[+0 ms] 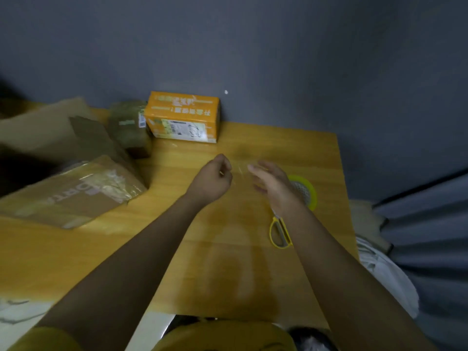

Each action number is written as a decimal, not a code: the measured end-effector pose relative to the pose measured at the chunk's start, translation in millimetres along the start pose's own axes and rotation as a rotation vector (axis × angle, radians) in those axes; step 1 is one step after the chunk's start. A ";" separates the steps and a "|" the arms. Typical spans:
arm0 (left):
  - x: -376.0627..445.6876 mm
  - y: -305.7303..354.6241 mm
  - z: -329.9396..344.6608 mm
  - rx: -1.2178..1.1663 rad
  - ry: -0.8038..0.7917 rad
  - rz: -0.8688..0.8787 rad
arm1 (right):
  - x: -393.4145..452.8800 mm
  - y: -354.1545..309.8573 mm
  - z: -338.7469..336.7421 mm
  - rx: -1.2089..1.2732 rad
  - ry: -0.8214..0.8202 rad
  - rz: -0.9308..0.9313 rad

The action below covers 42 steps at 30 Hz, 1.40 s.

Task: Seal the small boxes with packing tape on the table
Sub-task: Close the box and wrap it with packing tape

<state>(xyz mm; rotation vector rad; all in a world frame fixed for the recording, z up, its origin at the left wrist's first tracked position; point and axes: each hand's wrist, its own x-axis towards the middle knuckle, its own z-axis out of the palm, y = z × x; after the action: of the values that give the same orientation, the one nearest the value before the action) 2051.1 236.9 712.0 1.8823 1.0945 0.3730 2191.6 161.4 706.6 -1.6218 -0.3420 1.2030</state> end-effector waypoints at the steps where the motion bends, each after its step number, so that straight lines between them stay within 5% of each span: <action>1: -2.4 3.2 -12.5 -0.012 0.041 0.005 | -1.1 -6.5 9.2 0.057 -0.028 -0.060; 17: -37.5 -21.3 -233.5 -0.148 0.412 -0.014 | -19.7 -101.2 224.3 0.068 -0.036 -0.531; 24: -30.9 -72.4 -298.7 -0.238 0.310 -0.056 | -16.8 -86.6 297.3 0.009 0.076 -0.489; 42: -39.5 -111.8 -341.4 0.348 0.044 0.029 | -25.7 -63.5 342.5 -0.033 0.228 -0.478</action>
<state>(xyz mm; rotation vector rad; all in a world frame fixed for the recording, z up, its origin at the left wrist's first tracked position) 1754.5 415.8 815.2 2.2049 1.2235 0.2529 1917.5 361.6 789.1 -1.5694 -0.5669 0.6485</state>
